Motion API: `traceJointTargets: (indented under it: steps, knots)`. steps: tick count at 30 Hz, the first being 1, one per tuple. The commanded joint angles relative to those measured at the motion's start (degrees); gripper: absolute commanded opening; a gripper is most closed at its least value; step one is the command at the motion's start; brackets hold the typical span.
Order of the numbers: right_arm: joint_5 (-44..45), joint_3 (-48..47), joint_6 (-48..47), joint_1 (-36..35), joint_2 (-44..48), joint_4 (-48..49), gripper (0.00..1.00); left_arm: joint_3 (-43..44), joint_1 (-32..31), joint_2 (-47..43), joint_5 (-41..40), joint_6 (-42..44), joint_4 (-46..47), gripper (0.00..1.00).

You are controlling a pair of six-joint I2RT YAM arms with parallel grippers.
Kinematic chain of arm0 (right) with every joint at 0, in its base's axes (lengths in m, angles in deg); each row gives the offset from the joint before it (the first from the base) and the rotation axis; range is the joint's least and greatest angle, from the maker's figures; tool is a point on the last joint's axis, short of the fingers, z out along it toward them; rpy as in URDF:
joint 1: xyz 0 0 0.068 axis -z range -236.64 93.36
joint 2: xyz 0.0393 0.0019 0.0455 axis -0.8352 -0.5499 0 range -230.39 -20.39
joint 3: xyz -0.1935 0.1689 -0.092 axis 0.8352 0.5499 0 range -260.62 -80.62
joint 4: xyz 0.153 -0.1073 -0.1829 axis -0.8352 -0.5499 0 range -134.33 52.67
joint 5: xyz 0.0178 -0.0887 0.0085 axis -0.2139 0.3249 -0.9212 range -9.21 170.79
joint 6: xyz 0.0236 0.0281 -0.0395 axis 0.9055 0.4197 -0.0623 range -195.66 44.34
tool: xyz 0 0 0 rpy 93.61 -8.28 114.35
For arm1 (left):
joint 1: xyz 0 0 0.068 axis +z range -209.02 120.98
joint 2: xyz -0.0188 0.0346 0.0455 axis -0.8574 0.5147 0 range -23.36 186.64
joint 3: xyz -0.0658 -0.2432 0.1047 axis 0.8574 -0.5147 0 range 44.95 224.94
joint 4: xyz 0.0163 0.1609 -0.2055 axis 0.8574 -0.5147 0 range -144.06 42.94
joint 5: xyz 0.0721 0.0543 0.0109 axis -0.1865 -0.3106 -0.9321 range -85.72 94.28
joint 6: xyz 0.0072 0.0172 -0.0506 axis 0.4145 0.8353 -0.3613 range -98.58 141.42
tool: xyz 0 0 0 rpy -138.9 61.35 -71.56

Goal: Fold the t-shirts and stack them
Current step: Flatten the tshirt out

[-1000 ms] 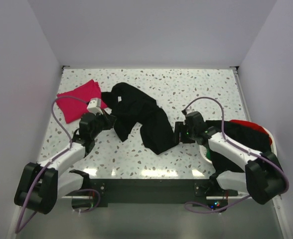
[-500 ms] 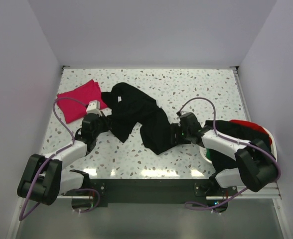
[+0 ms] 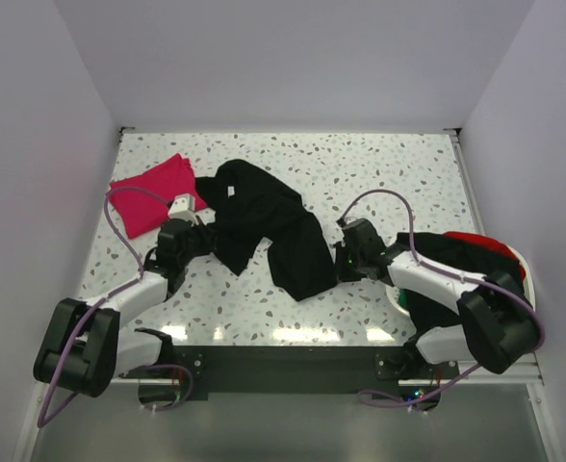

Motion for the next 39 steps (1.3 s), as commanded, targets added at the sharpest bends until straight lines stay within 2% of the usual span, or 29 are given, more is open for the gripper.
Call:
traceJointTargets:
  steps: [1,6,10,15,21,25,26,28,29,30,31,32,35,39]
  knots:
    - [3.02,-5.09,-0.70,-0.19,6.50,-4.29,0.00,2.79,0.35,-2.36,4.68,1.77,0.88,0.00]
    - [7.59,-12.37,-2.01,-0.19,17.30,-13.16,0.00,7.10,0.35,-10.44,11.09,1.42,-4.47,0.00]
    - [12.24,-18.19,-3.24,-0.19,21.36,-18.53,0.00,10.44,0.35,-14.84,16.19,1.25,-7.39,0.00]
    - [17.08,-24.95,-4.39,-0.19,22.69,-22.14,0.00,13.78,0.35,-17.40,25.68,0.63,-8.89,0.00]
    - [19.55,-29.53,-5.53,-0.19,22.96,-21.80,0.00,13.53,0.27,-19.68,33.07,-2.27,-4.51,0.00]
    - [20.25,-30.85,-6.41,0.77,17.08,-18.55,0.00,13.17,2.45,-11.80,34.56,-1.84,1.04,0.00]
    - [20.08,-31.12,-6.76,1.21,15.50,-17.93,0.00,13.52,3.77,-4.55,35.01,-1.92,1.92,0.00]
    - [19.03,-32.08,-6.76,3.84,9.88,-16.09,0.00,15.63,7.46,3.22,35.19,-1.57,3.16,0.00]
    - [17.37,-32.43,-6.59,5.60,6.38,-14.86,0.00,16.59,9.21,9.43,35.36,-1.39,3.42,0.05]
    - [16.57,-32.52,-6.76,5.61,6.35,-14.42,0.00,16.60,9.84,11.67,34.67,-1.39,3.94,0.12]
    - [15.86,-32.61,-6.76,6.66,3.39,-13.80,0.00,16.51,10.11,13.35,33.01,-1.13,3.95,0.21]
    - [15.34,-32.70,-7.20,7.02,2.23,-13.36,0.00,16.51,10.20,15.36,27.86,-0.61,1.86,0.36]
    - [13.75,-32.44,-7.64,7.20,-1.47,-12.30,0.00,14.50,10.20,15.56,19.49,0.89,-0.61,0.58]
    - [11.91,-30.86,-7.64,7.19,-3.23,-10.03,0.00,9.41,9.24,10.74,15.51,0.81,-0.54,0.63]
